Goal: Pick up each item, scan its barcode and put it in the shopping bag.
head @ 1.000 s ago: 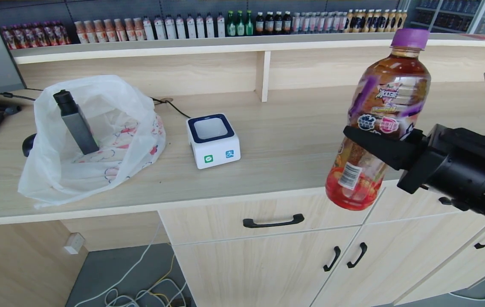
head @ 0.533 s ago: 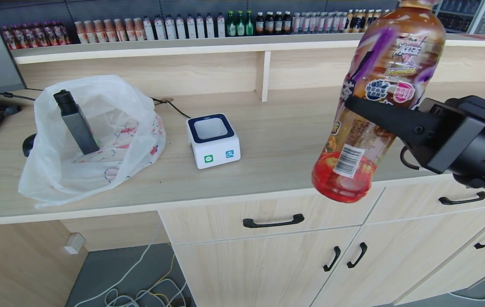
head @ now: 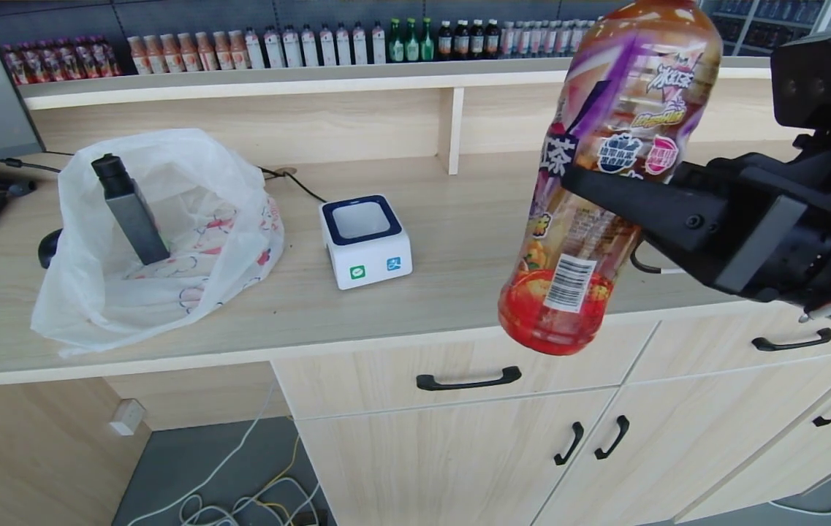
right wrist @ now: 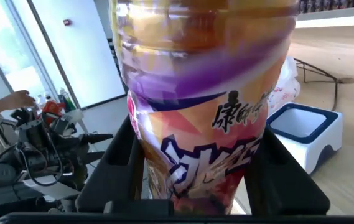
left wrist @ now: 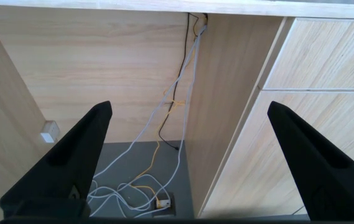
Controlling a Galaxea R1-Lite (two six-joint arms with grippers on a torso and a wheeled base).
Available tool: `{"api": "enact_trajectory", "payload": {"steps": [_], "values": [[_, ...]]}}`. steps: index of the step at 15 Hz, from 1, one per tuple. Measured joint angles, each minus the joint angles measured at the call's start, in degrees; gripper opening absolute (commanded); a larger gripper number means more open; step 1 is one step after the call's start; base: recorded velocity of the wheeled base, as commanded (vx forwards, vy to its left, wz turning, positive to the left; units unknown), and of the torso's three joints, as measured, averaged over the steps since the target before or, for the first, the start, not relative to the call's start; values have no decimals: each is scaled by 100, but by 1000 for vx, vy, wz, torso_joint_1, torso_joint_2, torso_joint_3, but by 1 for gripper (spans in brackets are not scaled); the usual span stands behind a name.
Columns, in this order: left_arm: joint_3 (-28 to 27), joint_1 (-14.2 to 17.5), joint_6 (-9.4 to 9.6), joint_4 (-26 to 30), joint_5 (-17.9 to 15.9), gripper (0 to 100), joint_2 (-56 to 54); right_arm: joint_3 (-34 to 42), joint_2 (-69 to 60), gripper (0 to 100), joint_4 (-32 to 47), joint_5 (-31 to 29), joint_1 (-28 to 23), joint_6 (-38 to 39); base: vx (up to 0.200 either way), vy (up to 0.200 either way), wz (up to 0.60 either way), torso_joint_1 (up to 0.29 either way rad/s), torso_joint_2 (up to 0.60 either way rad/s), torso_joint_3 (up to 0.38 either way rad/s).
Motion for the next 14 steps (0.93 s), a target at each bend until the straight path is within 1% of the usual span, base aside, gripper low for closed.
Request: {"api": "enact_trajectory", "payload": {"steps": [3, 6, 9, 11, 14], "values": [[0, 0, 0, 0, 0, 100, 0, -30, 138, 0, -468, 393, 4, 534, 0, 0, 0, 0, 0, 0], [0, 0, -2, 0, 0, 100, 0, -160, 185, 0, -681, 501, 6, 1009, 0, 0, 0, 0, 0, 0], [0, 0, 0, 0, 0, 100, 0, -477, 282, 0, -690, 514, 69, 1081, 0, 0, 0, 0, 0, 0], [0, 0, 0, 0, 0, 100, 0, -658, 356, 0, -684, 512, 227, 1080, 0, 0, 0, 0, 0, 0], [0, 0, 0, 0, 0, 100, 0, -705, 402, 0, -684, 516, 502, 1080, 0, 0, 0, 0, 0, 0]]}}
